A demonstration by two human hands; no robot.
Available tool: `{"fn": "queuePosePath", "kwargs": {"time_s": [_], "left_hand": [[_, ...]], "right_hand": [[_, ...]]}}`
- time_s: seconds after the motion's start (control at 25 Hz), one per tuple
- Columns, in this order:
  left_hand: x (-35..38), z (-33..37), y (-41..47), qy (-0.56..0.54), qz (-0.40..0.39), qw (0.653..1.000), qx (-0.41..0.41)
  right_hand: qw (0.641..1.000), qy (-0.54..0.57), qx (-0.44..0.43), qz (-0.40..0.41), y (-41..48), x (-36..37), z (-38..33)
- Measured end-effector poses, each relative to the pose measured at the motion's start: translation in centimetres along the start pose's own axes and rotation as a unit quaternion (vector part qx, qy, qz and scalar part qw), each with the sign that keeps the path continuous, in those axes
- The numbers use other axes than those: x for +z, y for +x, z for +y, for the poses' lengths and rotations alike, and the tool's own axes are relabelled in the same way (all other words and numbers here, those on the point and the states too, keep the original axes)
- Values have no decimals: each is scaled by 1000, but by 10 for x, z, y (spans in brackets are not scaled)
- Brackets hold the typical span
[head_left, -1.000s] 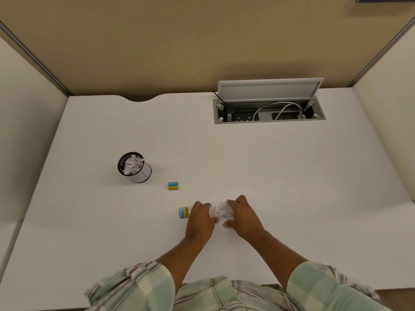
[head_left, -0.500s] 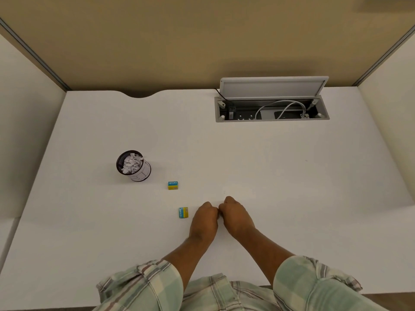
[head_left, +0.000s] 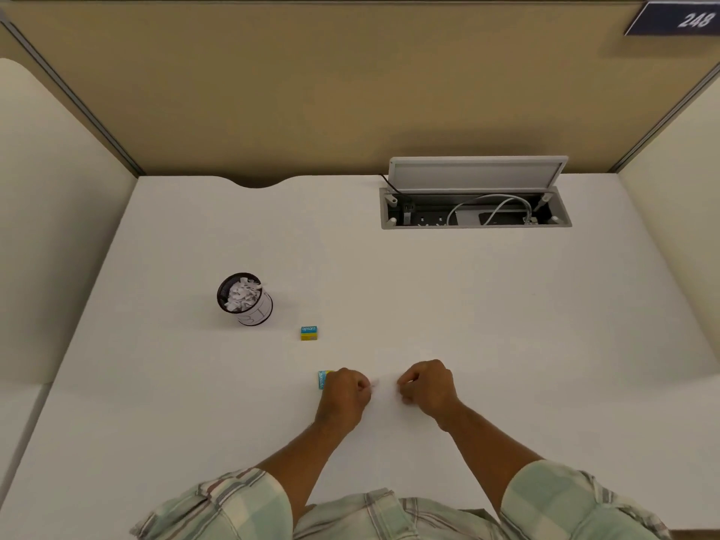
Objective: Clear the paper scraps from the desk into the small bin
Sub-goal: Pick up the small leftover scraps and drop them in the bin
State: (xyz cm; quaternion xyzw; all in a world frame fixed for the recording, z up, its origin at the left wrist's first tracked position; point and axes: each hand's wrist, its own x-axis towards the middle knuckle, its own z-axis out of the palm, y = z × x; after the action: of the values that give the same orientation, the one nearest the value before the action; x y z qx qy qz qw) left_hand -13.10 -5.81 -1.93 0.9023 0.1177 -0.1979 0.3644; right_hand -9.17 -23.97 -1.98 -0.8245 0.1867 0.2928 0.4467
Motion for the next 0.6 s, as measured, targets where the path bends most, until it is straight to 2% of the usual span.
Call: {"fn": "queuePosePath", "kwargs": {"time_s": [0.12, 0.32, 0.44, 0.6], "left_hand": [[-22, -6, -7, -94, 38, 994, -43], [-78, -15, -13, -239, 106, 961, -92], [-121, -28, -14, -288, 149, 941, -95], [-178, -46, -8, -293, 213, 928, -90]], "right_hand": [[983, 179, 17, -37, -10, -4, -7], [935, 342, 19, -88, -15, 1, -53], [916, 384, 1, -119, -16, 15, -98], [926, 341, -50, -153, -15, 56, -167]]}}
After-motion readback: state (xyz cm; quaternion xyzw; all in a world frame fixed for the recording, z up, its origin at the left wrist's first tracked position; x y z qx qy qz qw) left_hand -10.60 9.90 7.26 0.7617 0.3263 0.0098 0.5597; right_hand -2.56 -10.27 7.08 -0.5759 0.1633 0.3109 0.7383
